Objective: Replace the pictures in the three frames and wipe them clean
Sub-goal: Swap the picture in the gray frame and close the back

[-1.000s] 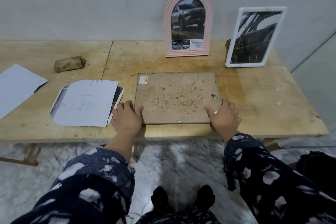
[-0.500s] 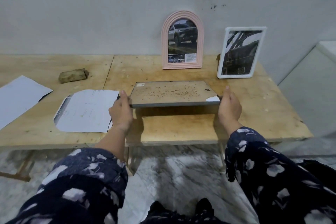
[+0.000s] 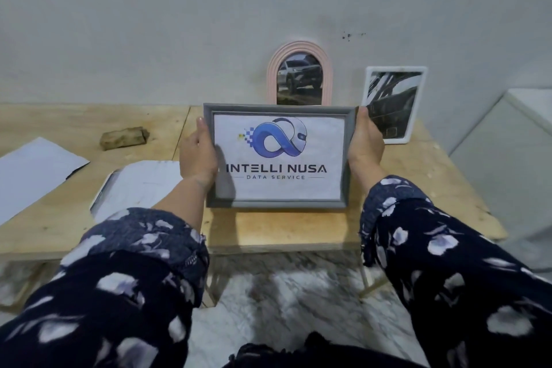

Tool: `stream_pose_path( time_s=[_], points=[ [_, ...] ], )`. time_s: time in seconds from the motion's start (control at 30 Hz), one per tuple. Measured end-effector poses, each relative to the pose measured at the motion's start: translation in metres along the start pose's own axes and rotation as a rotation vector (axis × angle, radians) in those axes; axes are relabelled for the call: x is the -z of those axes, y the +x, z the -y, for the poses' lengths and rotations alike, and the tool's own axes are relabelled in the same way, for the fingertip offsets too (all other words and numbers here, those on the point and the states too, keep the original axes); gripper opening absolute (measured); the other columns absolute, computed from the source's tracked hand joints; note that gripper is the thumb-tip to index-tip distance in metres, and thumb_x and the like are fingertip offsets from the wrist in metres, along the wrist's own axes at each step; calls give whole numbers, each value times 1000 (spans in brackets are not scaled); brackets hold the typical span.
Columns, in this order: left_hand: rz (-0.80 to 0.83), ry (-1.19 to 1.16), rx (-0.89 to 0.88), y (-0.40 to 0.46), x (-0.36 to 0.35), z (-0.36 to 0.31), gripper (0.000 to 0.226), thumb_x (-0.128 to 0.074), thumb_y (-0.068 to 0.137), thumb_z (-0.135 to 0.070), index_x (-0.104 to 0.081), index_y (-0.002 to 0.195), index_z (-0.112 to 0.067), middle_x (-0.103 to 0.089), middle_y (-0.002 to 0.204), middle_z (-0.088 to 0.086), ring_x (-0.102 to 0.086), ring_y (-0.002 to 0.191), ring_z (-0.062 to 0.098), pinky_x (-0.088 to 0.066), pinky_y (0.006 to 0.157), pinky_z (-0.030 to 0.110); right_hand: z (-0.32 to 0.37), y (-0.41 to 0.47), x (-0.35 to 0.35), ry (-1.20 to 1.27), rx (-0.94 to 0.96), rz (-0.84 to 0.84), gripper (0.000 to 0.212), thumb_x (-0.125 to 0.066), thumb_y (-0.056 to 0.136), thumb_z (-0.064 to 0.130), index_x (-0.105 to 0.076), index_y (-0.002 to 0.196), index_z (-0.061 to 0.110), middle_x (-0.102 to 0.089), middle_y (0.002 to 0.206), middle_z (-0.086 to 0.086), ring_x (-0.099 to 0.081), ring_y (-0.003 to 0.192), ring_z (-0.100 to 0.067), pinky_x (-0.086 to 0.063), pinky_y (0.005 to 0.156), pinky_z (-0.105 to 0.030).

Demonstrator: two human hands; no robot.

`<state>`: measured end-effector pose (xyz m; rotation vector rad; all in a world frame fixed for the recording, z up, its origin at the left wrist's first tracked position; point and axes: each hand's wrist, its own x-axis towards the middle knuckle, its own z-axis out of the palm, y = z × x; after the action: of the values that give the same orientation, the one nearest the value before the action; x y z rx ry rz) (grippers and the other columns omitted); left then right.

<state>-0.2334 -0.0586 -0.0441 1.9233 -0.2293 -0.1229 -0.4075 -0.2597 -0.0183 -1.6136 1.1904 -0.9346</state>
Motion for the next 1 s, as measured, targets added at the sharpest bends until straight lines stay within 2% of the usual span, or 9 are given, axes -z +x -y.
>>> stream_pose_path(
  time_s=[0.07,0.13,0.23,0.3,0.37,0.5,0.63,0.83,1.0],
  points=[
    [18,10,33,-1,-4,2,52,-20,101,-53,-48,69,-24,-49,74,-4,-48,76,19,-31,77,29,-8,0,-5,-1,-8,36,54,-28,100,51,-56,132,18,-56,135,-3,-48,125,-22,-36,107,-36],
    [47,38,53,0,-10,8,49,-19,101,-53,-48,74,-25,-48,78,-4,-46,76,16,-31,77,28,-18,3,-12,1,-36,60,55,-30,98,53,-52,134,18,-55,134,-4,-49,123,-23,-37,107,-40],
    [83,71,87,14,-22,25,76,-17,93,-69,-63,88,-8,-61,92,11,-57,84,26,-44,80,36,-34,12,-23,5,-111,64,55,-34,95,58,-49,131,20,-57,127,-2,-53,113,-22,-42,100,-43],
    [108,102,144,25,-31,34,97,-11,76,-87,-66,102,-12,-62,110,14,-59,96,32,-46,92,49,-41,23,-33,7,-147,82,54,-36,93,58,-47,131,21,-56,127,-1,-53,113,-22,-42,100,-43],
    [128,180,169,32,-40,43,104,-10,65,-95,-65,108,-18,-58,119,13,-56,103,34,-43,96,57,-49,34,-43,6,-177,104,53,-37,93,57,-47,131,21,-55,130,-1,-51,115,-22,-40,101,-41],
    [165,373,200,43,-49,51,83,-24,84,-79,-53,133,-18,-42,139,13,-45,122,37,-34,105,55,-64,51,-63,-17,-240,129,46,-39,97,50,-49,128,17,-55,121,0,-49,105,-17,-35,88,-32],
    [185,524,239,58,-60,61,69,-25,92,-68,-53,129,-16,-41,136,14,-43,122,39,-32,102,53,-74,70,-84,-51,-291,152,47,-41,95,52,-48,127,19,-55,120,2,-49,103,-17,-36,85,-33],
    [199,750,298,73,-68,65,69,-29,92,-66,-48,135,-16,-42,138,14,-33,131,35,-26,104,52,-79,92,-103,-219,-316,281,51,-34,97,54,-43,133,19,-53,130,-2,-50,114,-23,-35,88,-33],
    [203,812,283,89,-60,56,63,-28,93,-64,-50,135,-22,-43,140,11,-30,132,32,-26,103,49,-65,97,-124,-637,-64,304,48,-34,96,45,-40,137,19,-46,137,-10,-39,127,-31,-32,105,-46]
  ],
)
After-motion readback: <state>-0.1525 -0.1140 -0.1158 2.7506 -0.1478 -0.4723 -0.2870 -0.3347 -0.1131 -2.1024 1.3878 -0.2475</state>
